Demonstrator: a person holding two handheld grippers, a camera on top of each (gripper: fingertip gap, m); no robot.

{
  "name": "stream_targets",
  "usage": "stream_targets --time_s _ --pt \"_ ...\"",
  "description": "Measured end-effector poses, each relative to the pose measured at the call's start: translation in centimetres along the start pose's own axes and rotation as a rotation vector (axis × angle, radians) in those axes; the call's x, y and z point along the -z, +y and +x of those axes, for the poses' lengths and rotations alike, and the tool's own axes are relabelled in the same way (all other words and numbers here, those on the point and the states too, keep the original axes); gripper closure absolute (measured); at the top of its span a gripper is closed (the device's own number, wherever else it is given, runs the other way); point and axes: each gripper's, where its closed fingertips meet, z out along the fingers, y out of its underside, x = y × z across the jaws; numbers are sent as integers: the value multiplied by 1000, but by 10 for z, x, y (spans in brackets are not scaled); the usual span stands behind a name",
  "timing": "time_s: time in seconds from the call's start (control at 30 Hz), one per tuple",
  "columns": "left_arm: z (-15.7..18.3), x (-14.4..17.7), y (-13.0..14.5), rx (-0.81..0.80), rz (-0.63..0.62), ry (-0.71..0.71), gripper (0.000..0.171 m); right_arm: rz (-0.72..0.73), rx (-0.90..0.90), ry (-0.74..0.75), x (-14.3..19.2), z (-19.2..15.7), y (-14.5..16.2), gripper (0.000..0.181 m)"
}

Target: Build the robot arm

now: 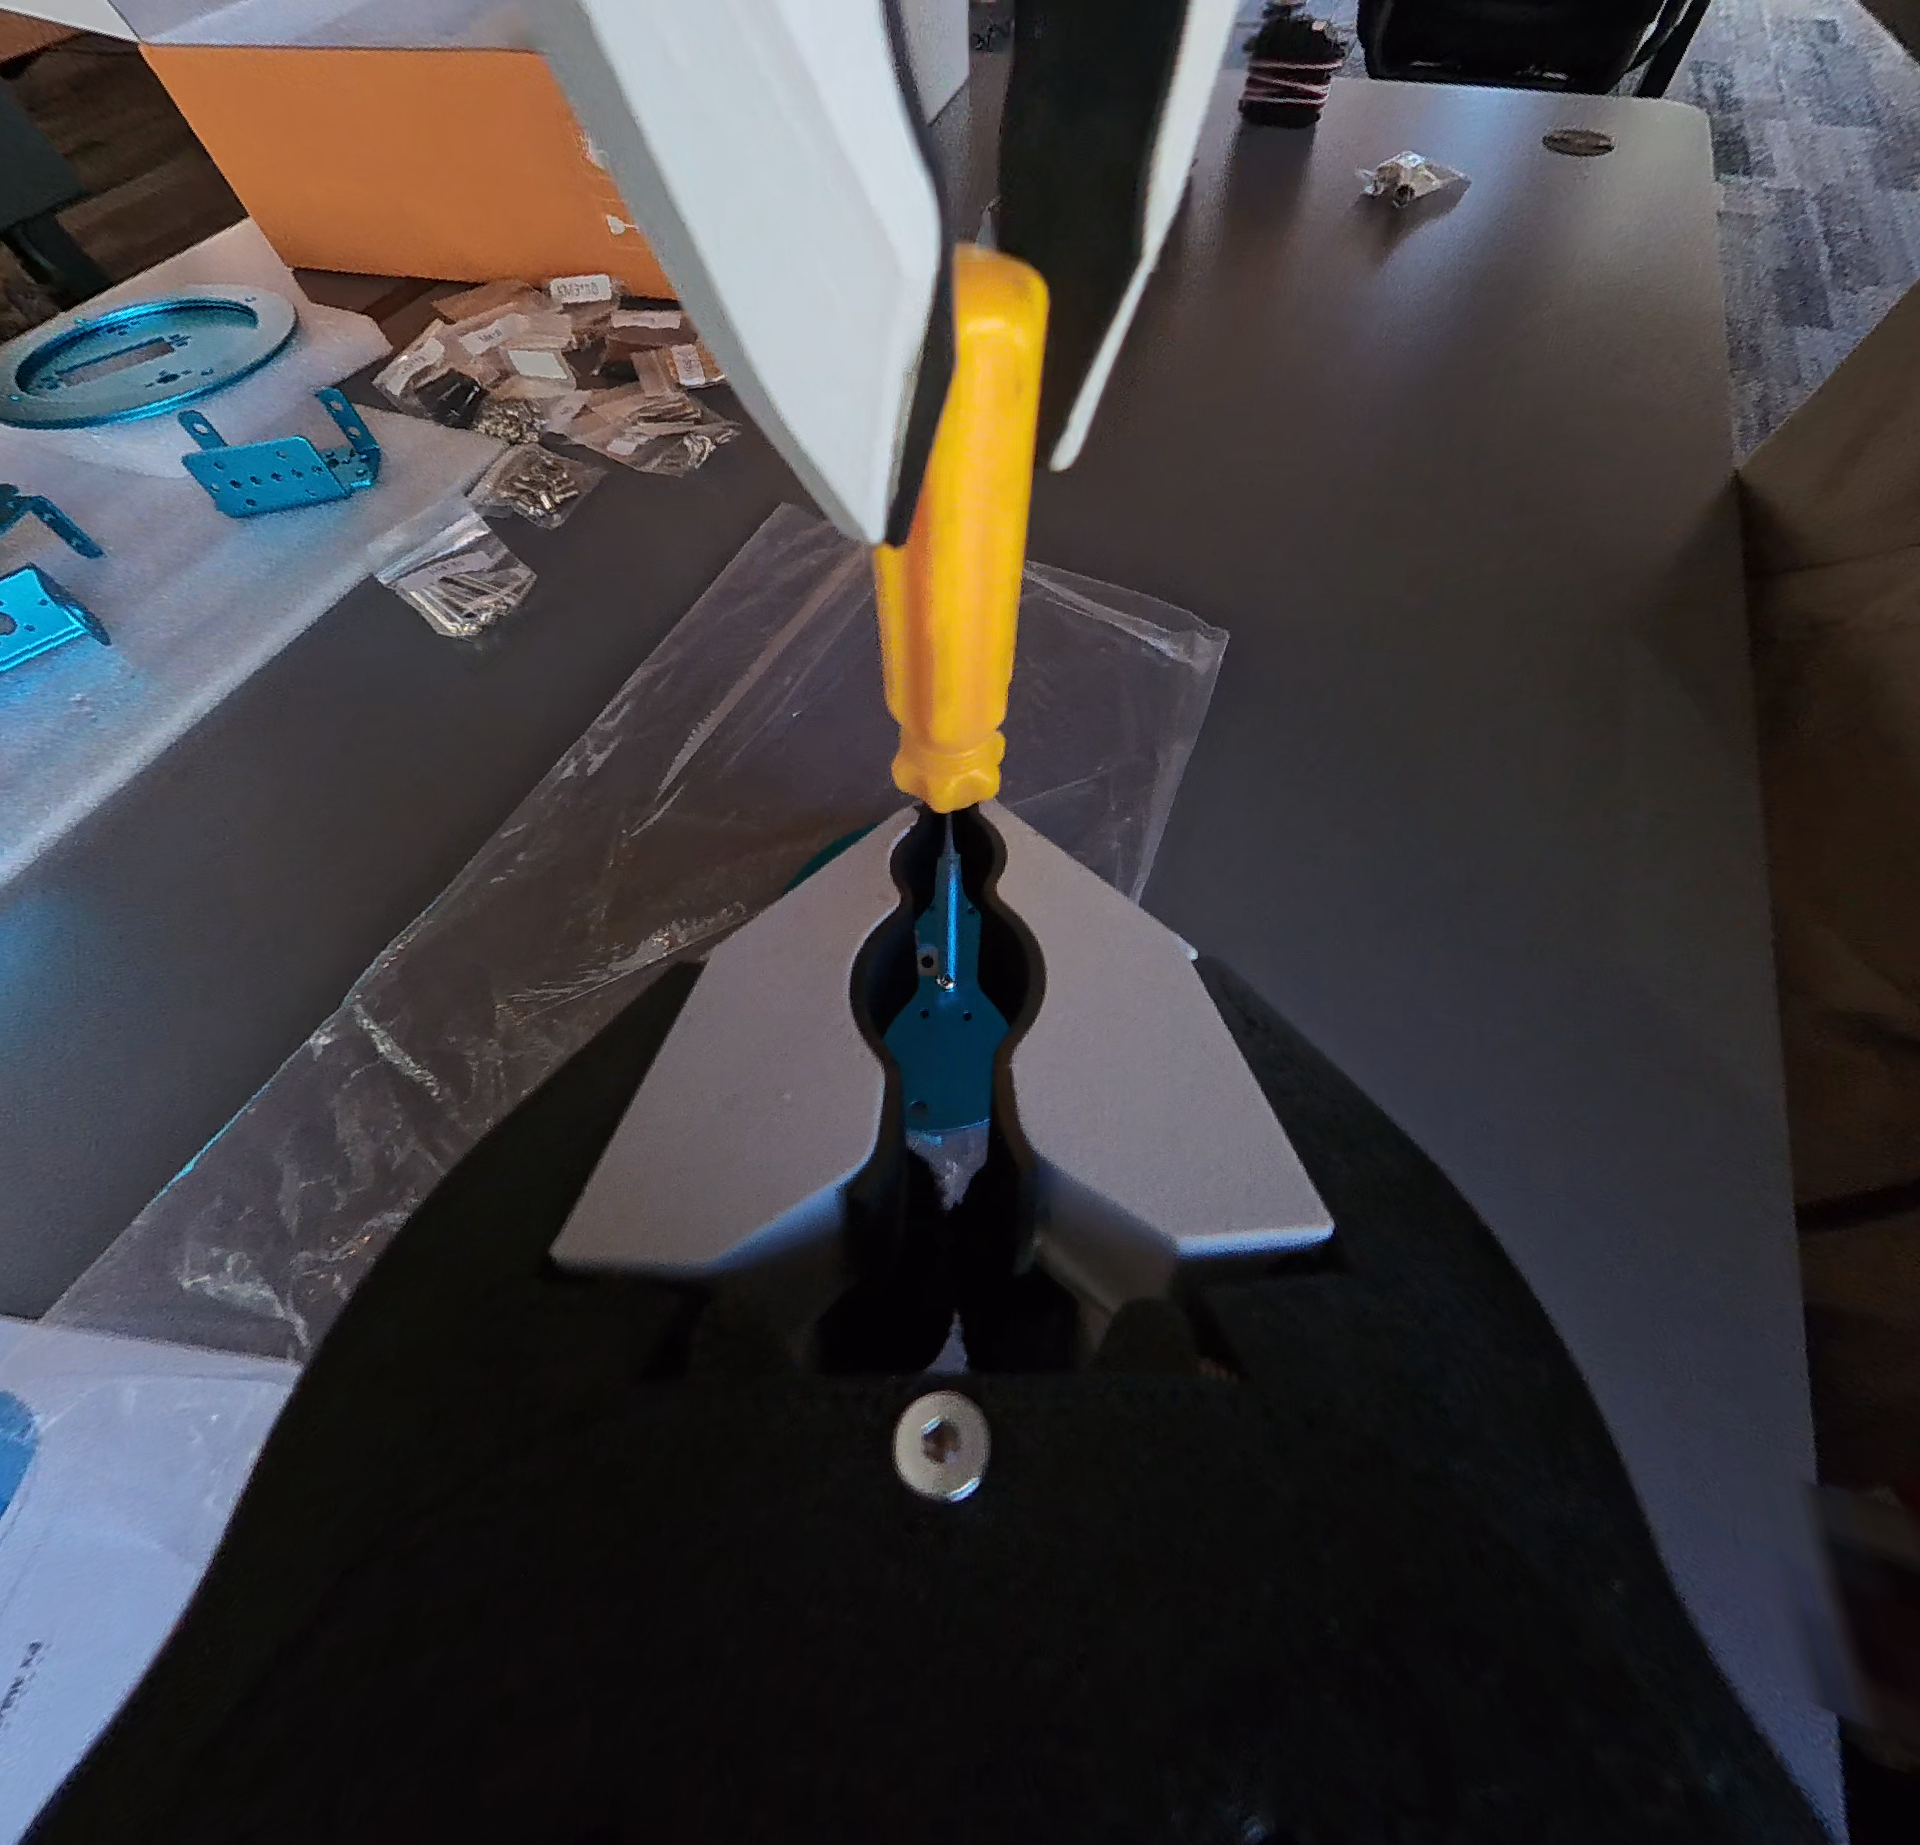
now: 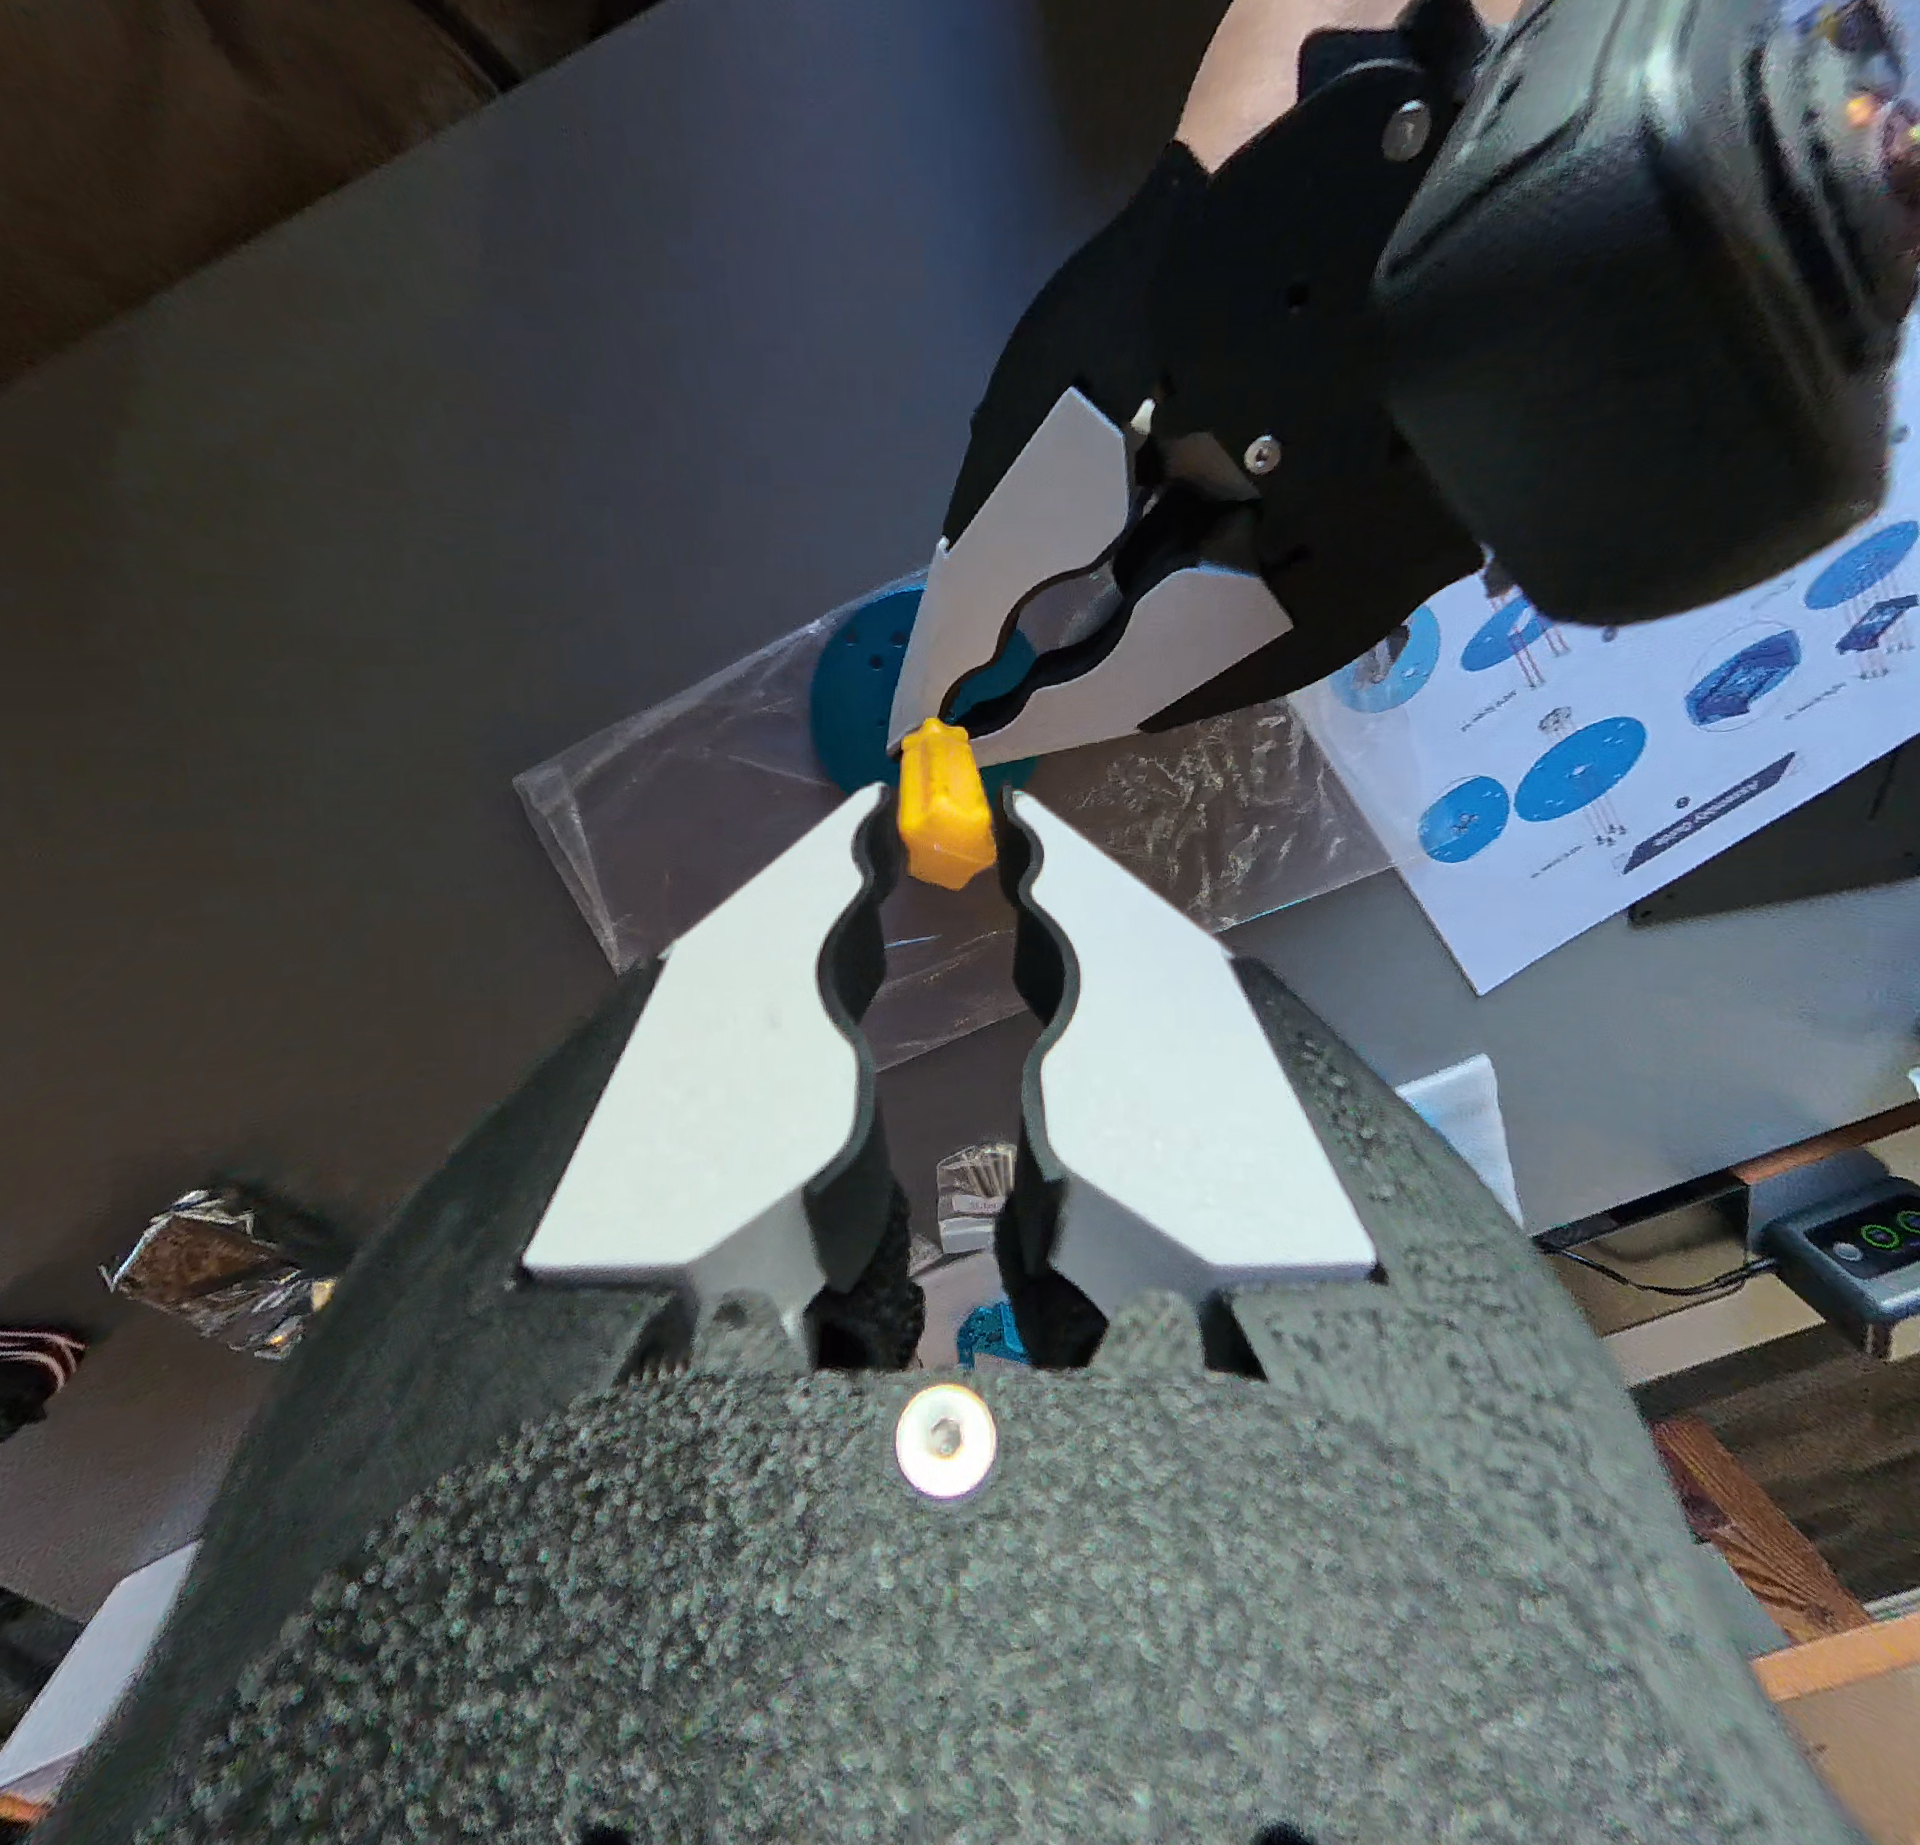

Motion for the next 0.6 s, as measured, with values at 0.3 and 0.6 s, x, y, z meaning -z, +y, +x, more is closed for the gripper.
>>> stream_targets --time_s 0.3,0.6 --pt "-9 7 29 -13 -160 -21 107 -59 -6 -68 -6 -3 2 164" --pt "-11 1 64 8 -314 47 95 -25 -19 -58 -7 -4 1 164"
